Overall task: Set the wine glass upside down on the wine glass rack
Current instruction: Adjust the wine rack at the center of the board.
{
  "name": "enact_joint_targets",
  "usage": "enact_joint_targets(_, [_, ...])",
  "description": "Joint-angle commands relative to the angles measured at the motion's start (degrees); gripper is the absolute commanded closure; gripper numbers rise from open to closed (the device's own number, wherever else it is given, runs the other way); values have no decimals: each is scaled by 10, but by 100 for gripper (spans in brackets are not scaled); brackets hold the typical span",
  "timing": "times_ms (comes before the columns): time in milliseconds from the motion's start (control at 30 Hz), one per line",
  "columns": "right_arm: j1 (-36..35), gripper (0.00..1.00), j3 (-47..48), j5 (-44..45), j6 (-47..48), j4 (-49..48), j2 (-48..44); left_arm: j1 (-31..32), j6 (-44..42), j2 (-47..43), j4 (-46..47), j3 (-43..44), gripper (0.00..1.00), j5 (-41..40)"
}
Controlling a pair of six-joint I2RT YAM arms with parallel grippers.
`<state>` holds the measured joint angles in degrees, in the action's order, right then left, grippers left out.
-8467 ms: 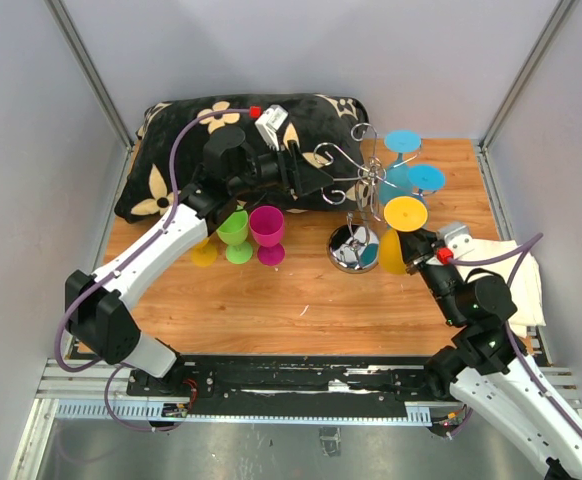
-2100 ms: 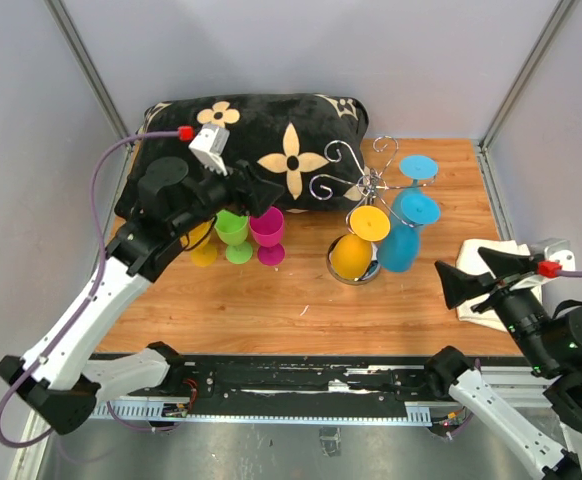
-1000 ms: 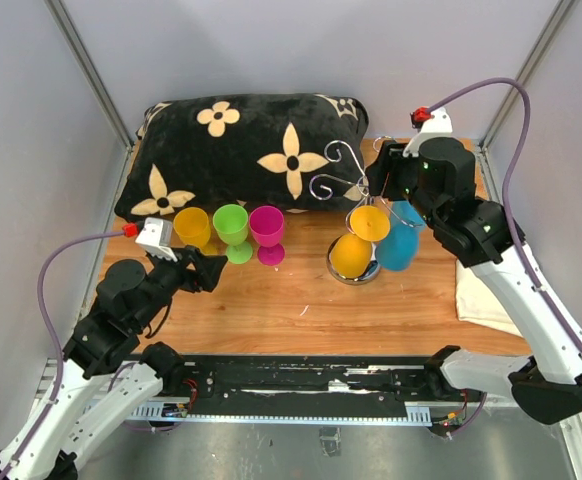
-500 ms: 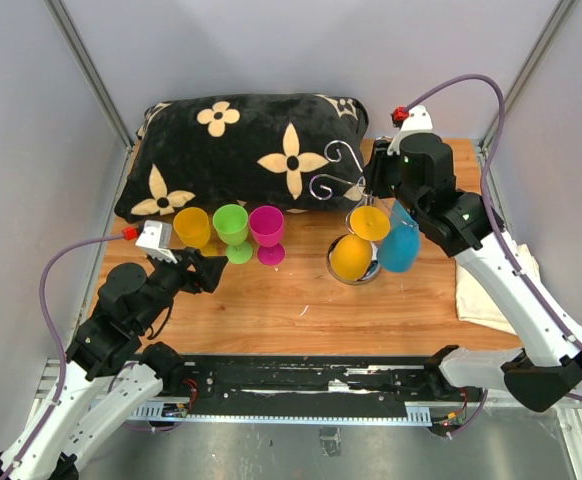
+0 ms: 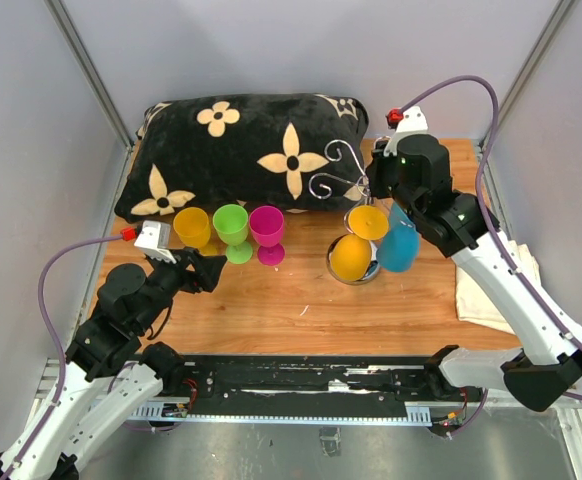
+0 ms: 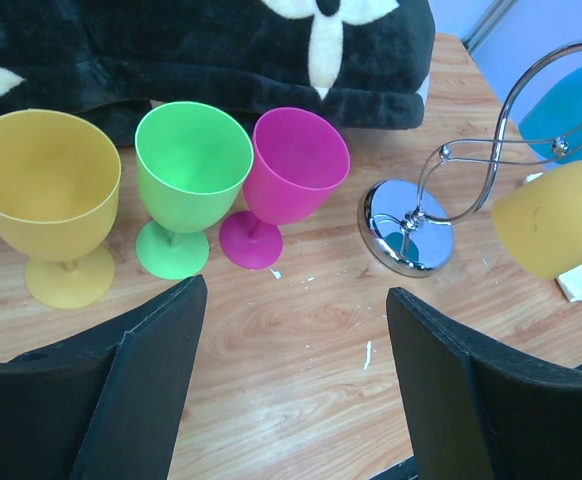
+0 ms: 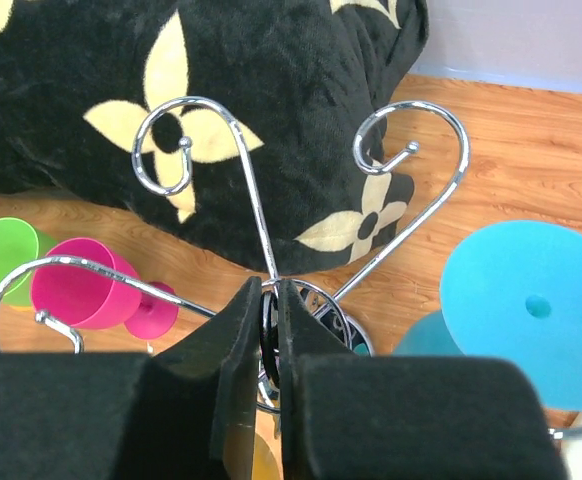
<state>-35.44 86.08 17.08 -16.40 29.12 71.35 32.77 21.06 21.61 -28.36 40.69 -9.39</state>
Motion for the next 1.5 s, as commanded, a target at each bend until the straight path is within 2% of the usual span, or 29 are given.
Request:
enact_joint_targets(0, [-4, 96, -17, 3, 23, -24, -10, 4, 1, -7, 19, -5, 22, -12])
enact_joint_targets(133, [2, 99, -21, -15, 61, -33, -21, 4, 0, -7, 18, -4, 22, -12])
enact_joint_targets(500, [24, 99, -33, -188, 245, -42, -51, 4, 0, -7, 19, -7, 22, -10])
enact_joint_targets(667, [43, 99, -39, -309, 323, -35, -63, 3, -1, -6, 21, -7, 22, -8])
enact_joint_targets(1000, [107, 99, 11, -502, 416, 25, -35, 4, -1, -2, 21, -8, 22, -7])
enact_joint_targets(1467, [111, 99, 104, -724, 592, 164, 35, 4, -2, 3, 21, -7, 23, -9])
